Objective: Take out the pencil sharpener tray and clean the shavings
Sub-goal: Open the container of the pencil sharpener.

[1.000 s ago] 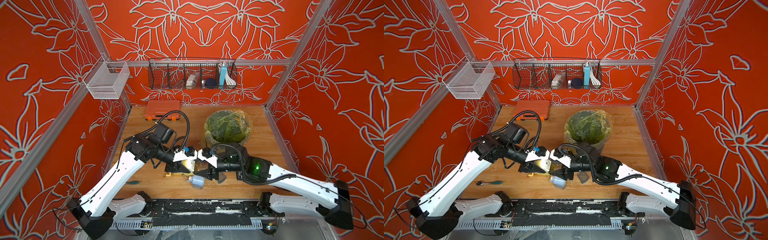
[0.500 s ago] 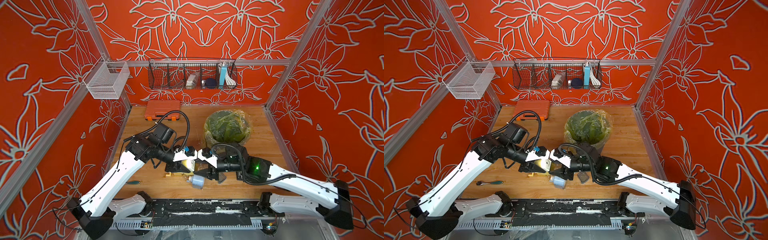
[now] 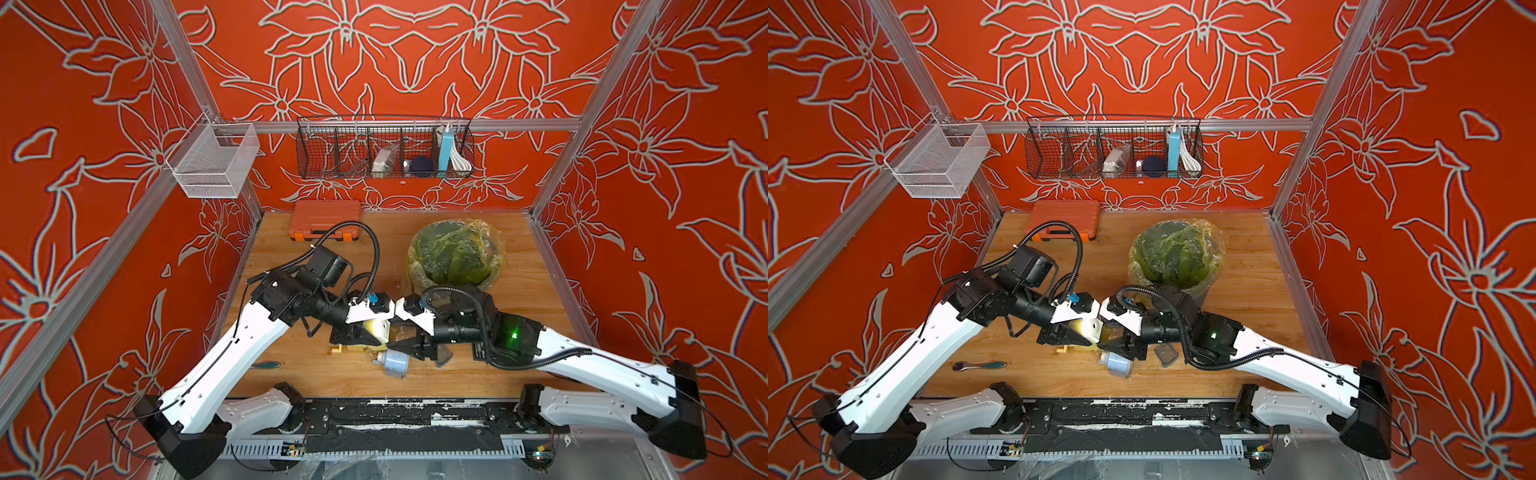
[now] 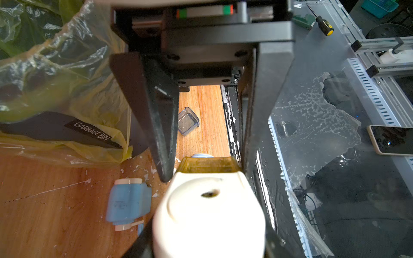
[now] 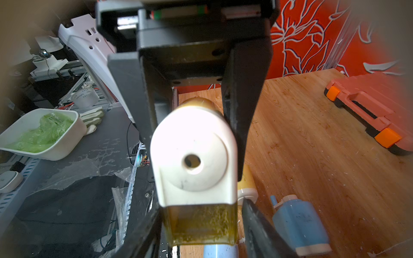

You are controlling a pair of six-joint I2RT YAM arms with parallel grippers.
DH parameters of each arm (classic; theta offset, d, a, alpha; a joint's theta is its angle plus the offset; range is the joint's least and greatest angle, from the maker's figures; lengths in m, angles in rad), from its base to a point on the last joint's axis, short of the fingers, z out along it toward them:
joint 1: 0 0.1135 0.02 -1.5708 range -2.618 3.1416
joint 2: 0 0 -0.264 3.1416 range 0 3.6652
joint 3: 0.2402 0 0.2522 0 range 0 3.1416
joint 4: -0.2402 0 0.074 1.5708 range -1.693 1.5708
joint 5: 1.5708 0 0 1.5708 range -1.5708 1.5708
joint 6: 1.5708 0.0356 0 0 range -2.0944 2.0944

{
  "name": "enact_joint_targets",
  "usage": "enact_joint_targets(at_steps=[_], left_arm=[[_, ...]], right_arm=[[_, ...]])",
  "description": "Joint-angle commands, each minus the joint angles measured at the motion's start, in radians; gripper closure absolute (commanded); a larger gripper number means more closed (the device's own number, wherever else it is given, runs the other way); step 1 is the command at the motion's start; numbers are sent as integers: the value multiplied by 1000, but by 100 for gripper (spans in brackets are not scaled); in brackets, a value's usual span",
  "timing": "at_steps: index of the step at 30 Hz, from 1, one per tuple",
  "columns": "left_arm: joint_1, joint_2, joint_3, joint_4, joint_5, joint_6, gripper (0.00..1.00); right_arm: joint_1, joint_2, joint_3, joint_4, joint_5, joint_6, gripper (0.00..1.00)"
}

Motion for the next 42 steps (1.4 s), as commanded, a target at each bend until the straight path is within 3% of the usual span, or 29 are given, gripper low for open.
enact_joint_targets(at_steps=[1,13,24,29,33,42], left_arm=[[-9,-2,-1,3,32,4,100],[-9,-3,-4,7,34,-2,100],[-8,-6,-12,14,40,-10,100],[-8,-8,-16,13,40,-12,100],[-8,-12,-21,12,47,-13,100],[-33,-20,-34,-23,22,2,100]], right_arm=[[-1,4,-6,7,-17,1,39],[2,4,-20,19,-22,15,32],[5,9,-24,33,-11,27,42],[7,12,-20,36,7,39,58],[6,8,-14,27,34,55,100],[5,-87,-49,38,138,66,100]])
